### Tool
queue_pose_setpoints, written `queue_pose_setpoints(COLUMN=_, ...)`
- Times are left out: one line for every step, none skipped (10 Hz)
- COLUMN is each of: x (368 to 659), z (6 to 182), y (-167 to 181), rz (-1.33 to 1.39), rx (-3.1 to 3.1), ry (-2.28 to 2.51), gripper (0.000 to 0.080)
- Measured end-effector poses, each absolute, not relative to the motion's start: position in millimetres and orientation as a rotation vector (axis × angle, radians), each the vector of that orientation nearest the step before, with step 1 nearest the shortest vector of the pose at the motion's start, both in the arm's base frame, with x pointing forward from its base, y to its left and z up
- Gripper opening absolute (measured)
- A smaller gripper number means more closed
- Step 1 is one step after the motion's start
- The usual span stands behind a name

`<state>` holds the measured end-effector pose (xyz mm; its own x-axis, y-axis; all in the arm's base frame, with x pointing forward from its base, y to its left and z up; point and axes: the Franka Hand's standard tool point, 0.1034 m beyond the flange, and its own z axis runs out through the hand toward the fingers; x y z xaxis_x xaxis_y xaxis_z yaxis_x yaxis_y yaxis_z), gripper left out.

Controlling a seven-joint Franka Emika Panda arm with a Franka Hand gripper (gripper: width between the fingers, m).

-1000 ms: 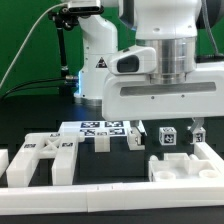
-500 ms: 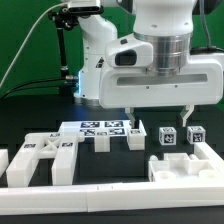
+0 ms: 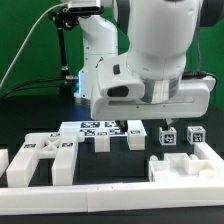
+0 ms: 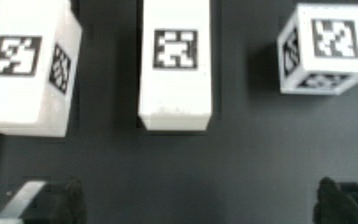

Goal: Assemble chair

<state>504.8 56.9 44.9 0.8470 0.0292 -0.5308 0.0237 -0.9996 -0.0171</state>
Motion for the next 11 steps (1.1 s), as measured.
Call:
queue_pose_setpoints(x=498.2, z=46.3, y=58.7, rz=0.940, rx=-2.968, ry=-0.054, gripper=0.0649)
queue_pose_setpoints(x=491.4, z=46.9, y=56.9, rz=1.109, rx=-2.911, ry=-0.051, gripper=0.0649)
queue_pose_setpoints(x=492.8, z=43.6, y=57.4, rz=1.202, rx=-2.875, ry=-0.053, gripper=0.0649)
queue_pose_setpoints(x=489.5, z=42.0, y=56.8, rz=1.296, rx=-2.837, ry=-0.056, gripper=0.0649)
queue_pose_setpoints(x=479.1, z=39.4, y=52.6, rz=1.429, rx=-2.795, ry=-0.068, gripper=0.0649)
queue_pose_setpoints(x=475.0, z=36.8, y=47.3, rz=1.551, rx=-2.765, ry=-0.085, gripper=0.0649)
queue_pose_setpoints(x=482.1, z=35.6, y=45.2, rz=1.518, rx=-2.791, ry=-0.068, gripper=0.0649)
queue_pose_setpoints(x=482.6, z=37.0, y=45.2, rz=1.511, rx=-2.794, ry=-0.068, gripper=0.0649)
queue_pose_setpoints(x=481.9, z=35.9, y=45.2, rz=1.515, rx=-2.792, ry=-0.068, gripper=0.0649)
queue_pose_setpoints(x=480.8, z=33.2, y=43.3, rz=1.512, rx=-2.792, ry=-0.061, gripper=0.0649)
queue_pose_setpoints(x=475.8, z=26.8, y=38.1, rz=1.509, rx=-2.794, ry=-0.046, gripper=0.0649)
